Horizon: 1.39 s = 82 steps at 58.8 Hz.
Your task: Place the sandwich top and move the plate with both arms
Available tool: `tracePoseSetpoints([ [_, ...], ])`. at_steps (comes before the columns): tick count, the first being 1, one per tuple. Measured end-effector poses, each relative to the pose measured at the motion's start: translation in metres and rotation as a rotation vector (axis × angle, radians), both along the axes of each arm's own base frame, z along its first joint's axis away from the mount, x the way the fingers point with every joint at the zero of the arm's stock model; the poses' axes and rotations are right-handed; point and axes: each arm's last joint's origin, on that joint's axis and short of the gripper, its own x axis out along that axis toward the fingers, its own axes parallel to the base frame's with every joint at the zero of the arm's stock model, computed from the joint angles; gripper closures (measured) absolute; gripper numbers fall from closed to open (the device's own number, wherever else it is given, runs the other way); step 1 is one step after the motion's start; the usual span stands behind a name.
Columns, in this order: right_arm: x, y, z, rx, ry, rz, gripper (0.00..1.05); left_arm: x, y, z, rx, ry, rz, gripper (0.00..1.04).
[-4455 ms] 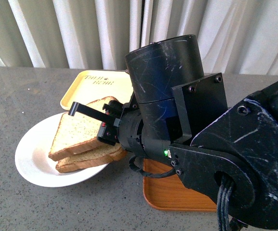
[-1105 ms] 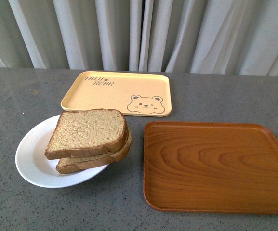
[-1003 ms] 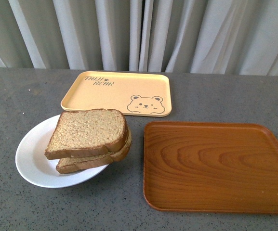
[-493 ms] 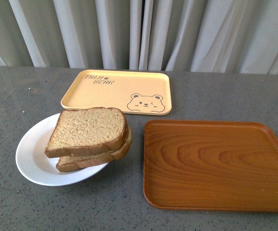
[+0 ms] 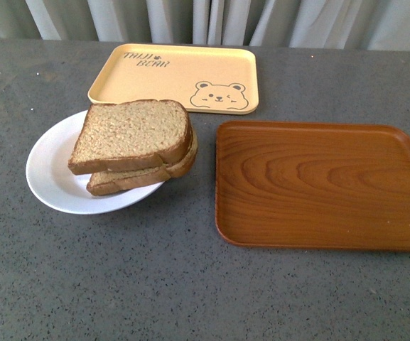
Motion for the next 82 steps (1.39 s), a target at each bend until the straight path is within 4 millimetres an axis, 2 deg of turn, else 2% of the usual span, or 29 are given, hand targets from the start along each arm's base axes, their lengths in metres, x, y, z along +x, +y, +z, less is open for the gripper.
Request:
tracePoseSetpoints([
  [6, 0.0, 0.0, 0.0, 0.0, -0.001, -0.001, 0.09, 0.024, 0.001, 0.004, -0.191, 0.111, -0.037, 0.09],
  [12, 0.0, 0.0, 0.0, 0.0, -0.001, -0.002, 0.09, 0.048, 0.007, 0.006, -0.237, 0.127, -0.009, 0.09],
  [17, 0.0, 0.0, 0.0, 0.0, -0.001, -0.002, 0.09, 0.083, 0.012, 0.003, -0.281, 0.153, 0.019, 0.09],
  [22, 0.0, 0.0, 0.0, 0.0, -0.001, -0.002, 0.09, 0.111, 0.016, -0.005, -0.29, 0.189, 0.047, 0.09],
  [35, 0.0, 0.0, 0.0, 0.0, -0.001, -0.002, 0.09, 0.161, 0.028, -0.036, -0.364, 0.288, 0.102, 0.09],
  [45, 0.0, 0.0, 0.0, 0.0, -0.001, -0.002, 0.09, 0.174, 0.036, -0.058, -0.412, 0.348, 0.145, 0.09],
  [63, 0.0, 0.0, 0.0, 0.0, -0.001, -0.002, 0.09, 0.178, 0.037, -0.093, -0.453, 0.452, 0.164, 0.09],
  [82, 0.0, 0.0, 0.0, 0.0, -0.001, -0.002, 0.09, 0.187, 0.033, -0.11, -0.49, 0.496, 0.16, 0.09],
])
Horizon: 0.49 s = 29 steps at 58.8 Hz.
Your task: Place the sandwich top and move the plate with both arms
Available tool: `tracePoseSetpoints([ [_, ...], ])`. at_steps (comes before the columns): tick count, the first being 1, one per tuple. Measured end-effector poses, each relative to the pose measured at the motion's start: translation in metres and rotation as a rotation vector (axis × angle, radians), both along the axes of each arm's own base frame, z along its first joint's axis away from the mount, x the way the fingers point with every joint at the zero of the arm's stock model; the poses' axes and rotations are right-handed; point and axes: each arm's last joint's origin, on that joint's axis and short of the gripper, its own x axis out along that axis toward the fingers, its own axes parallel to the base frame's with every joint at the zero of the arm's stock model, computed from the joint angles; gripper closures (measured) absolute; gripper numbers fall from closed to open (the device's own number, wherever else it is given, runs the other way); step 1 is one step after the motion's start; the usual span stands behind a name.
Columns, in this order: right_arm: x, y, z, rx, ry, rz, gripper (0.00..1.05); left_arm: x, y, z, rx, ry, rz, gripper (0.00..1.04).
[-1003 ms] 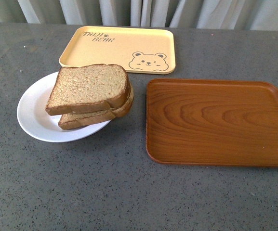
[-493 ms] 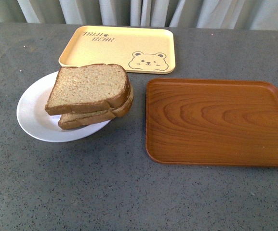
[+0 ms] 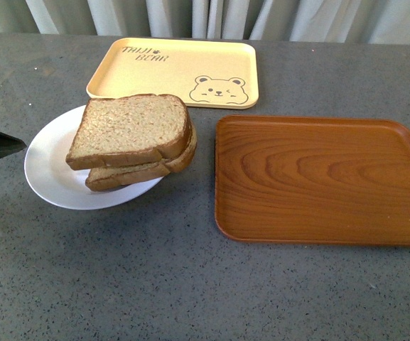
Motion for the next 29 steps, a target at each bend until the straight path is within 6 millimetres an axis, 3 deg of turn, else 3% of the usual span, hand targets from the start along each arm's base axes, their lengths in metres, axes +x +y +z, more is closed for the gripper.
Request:
tracePoseSetpoints([
  [29, 0.0, 0.0, 0.0, 0.0, 0.0, 0.0, 0.09, 0.019, -0.019, -0.011, -0.054, 0.034, -0.032, 0.09],
])
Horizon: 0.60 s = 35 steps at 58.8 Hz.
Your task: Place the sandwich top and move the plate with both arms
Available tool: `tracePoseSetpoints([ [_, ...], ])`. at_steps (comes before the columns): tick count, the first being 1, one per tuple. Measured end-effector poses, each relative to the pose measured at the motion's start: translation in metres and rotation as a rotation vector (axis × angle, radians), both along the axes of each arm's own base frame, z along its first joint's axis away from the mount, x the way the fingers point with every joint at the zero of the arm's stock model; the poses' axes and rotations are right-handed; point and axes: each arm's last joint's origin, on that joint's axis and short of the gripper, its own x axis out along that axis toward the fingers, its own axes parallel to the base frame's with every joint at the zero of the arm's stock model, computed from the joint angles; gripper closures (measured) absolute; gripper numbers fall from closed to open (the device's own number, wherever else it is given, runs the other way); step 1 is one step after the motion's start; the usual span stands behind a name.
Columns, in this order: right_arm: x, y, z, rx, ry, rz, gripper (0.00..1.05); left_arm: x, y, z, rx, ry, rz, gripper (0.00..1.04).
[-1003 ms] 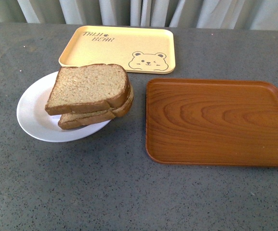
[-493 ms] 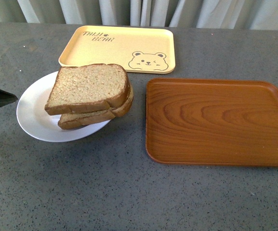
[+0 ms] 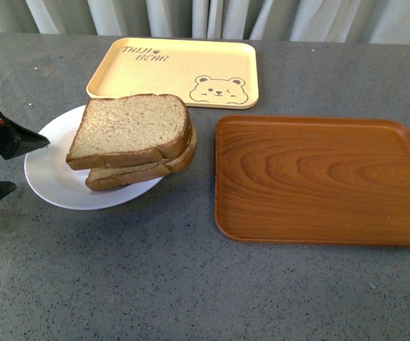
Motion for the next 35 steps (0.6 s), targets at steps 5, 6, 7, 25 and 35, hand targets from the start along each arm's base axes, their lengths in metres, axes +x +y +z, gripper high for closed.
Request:
tracePoseSetpoints([
  [5, 0.0, 0.0, 0.0, 0.0, 0.0, 0.0, 0.09, 0.0015, -0.0016, -0.0005, -0.012, 0.007, -0.007, 0.09],
  [6, 0.0, 0.0, 0.0, 0.0, 0.0, 0.0, 0.09, 0.0017, -0.0017, -0.0005, -0.015, 0.008, -0.008, 0.09],
  [7, 0.0, 0.0, 0.0, 0.0, 0.0, 0.0, 0.09, 0.002, -0.0018, -0.0007, -0.018, 0.011, -0.009, 0.09],
  [25, 0.0, 0.0, 0.0, 0.0, 0.0, 0.0, 0.09, 0.0058, -0.0051, -0.0025, -0.046, 0.028, -0.029, 0.09],
  [35, 0.0, 0.0, 0.0, 0.0, 0.0, 0.0, 0.09, 0.0097, -0.0096, -0.0022, -0.052, 0.035, -0.042, 0.09],
])
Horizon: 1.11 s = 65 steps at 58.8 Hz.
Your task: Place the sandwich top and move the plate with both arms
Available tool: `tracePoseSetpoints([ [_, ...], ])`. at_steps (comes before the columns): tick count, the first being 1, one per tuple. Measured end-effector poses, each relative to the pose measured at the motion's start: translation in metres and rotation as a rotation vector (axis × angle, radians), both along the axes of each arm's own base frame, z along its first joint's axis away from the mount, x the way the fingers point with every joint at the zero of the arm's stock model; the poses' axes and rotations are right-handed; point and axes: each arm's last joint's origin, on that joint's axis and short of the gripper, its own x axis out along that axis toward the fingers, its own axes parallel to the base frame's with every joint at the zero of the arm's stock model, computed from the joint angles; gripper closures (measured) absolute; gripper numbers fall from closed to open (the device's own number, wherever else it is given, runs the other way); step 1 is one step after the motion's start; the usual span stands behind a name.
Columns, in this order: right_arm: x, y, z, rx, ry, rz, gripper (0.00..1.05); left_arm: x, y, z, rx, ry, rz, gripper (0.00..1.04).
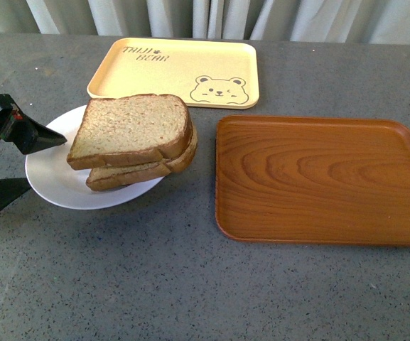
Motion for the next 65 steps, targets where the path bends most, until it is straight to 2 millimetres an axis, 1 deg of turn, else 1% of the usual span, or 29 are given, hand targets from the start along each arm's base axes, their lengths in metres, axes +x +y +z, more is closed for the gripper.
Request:
tracePoseSetpoints([
  [18, 0.0, 0.0, 0.0, 0.0, 0.0, 0.0, 0.09, 0.009, -0.009, -0.001, -0.02, 0.007, -0.019, 0.09],
  [21, 0.0, 0.0, 0.0, 0.0, 0.0, 0.0, 0.09, 0.01, -0.009, -0.002, -0.022, 0.009, -0.018, 0.12],
  [29, 0.0, 0.0, 0.0, 0.0, 0.0, 0.0, 0.09, 0.011, -0.012, -0.006, -0.031, 0.025, -0.021, 0.33],
  [30, 0.0, 0.0, 0.0, 0.0, 0.0, 0.0, 0.09, 0.011, -0.013, -0.007, -0.032, 0.029, -0.023, 0.37],
  [31, 0.0, 0.0, 0.0, 0.0, 0.0, 0.0, 0.09, 0.011, -0.013, -0.007, -0.032, 0.029, -0.023, 0.38],
  [32, 0.0, 0.0, 0.0, 0.0, 0.0, 0.0, 0.09, 0.011, -0.013, -0.008, -0.034, 0.033, -0.023, 0.42],
  [34, 0.0, 0.0, 0.0, 0.0, 0.0, 0.0, 0.09, 0.011, -0.014, -0.009, -0.039, 0.039, -0.025, 0.46],
  [35, 0.0, 0.0, 0.0, 0.0, 0.0, 0.0, 0.09, 0.01, -0.014, -0.01, -0.042, 0.045, -0.026, 0.5],
  [36, 0.0, 0.0, 0.0, 0.0, 0.0, 0.0, 0.09, 0.01, -0.014, -0.01, -0.042, 0.046, -0.027, 0.51],
  [41, 0.0, 0.0, 0.0, 0.0, 0.0, 0.0, 0.09, 0.01, -0.015, -0.013, -0.05, 0.059, -0.026, 0.65],
  [43, 0.0, 0.0, 0.0, 0.0, 0.0, 0.0, 0.09, 0.009, -0.015, -0.014, -0.053, 0.063, -0.026, 0.69],
  [51, 0.0, 0.0, 0.0, 0.0, 0.0, 0.0, 0.09, 0.009, -0.015, -0.016, -0.064, 0.073, -0.029, 0.9],
  [53, 0.0, 0.0, 0.0, 0.0, 0.0, 0.0, 0.09, 0.009, -0.015, -0.017, -0.065, 0.074, -0.029, 0.94],
  [54, 0.0, 0.0, 0.0, 0.0, 0.0, 0.0, 0.09, 0.009, -0.015, -0.016, -0.076, 0.075, -0.032, 0.98],
  [57, 0.0, 0.0, 0.0, 0.0, 0.0, 0.0, 0.09, 0.009, -0.015, -0.016, -0.087, 0.075, -0.024, 1.03],
  [65, 0.0, 0.0, 0.0, 0.0, 0.0, 0.0, 0.09, 0.009, -0.014, -0.016, -0.098, 0.07, -0.019, 1.03],
])
